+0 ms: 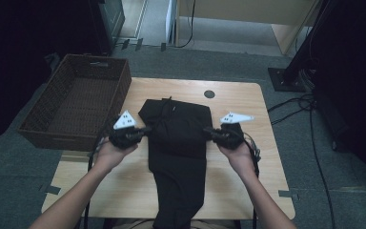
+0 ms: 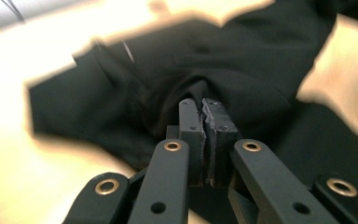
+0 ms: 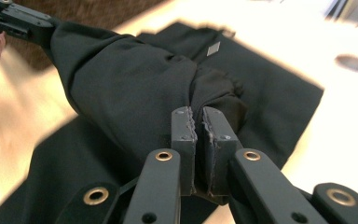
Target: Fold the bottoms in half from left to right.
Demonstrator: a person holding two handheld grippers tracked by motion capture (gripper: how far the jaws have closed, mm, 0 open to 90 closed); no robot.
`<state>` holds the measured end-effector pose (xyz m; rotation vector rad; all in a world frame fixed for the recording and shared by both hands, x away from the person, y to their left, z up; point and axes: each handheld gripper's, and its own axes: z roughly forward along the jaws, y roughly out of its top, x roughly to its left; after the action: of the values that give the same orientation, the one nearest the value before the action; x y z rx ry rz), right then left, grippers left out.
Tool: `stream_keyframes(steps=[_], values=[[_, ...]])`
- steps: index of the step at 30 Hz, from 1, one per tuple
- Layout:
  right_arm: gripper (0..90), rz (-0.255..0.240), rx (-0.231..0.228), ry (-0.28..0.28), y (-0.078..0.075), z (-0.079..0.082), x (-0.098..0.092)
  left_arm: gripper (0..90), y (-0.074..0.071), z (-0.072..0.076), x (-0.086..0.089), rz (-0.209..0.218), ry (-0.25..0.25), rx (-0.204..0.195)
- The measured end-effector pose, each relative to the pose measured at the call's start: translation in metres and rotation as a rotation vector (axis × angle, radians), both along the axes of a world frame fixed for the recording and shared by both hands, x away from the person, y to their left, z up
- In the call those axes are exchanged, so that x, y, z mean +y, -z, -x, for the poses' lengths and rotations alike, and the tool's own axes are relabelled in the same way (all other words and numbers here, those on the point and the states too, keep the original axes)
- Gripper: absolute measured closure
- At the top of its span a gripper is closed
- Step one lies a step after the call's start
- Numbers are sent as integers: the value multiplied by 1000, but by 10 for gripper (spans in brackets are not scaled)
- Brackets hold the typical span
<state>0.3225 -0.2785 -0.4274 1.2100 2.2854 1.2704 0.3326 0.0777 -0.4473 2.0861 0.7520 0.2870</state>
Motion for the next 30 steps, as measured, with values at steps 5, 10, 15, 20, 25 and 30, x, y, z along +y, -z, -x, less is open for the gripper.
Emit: stream_keyframes(steps=[5,10,15,20,25,30], values=[[845,74,113,-10,48,15,6,870,36,13,-4,-93,38,89],[845,138,154,-6,70,11,8,868,55,4,-16,-159,54,113],[844,133,139,28,74,-4,7,869,58,-15,-22,-148,10,101],[841,108,136,61,78,-24,4,867,61,-37,-24,-121,-34,97],[839,113,117,95,79,-47,7,867,63,-57,-25,-110,-74,86],[839,99,107,127,81,-68,11,867,63,-78,-25,-110,-115,72]])
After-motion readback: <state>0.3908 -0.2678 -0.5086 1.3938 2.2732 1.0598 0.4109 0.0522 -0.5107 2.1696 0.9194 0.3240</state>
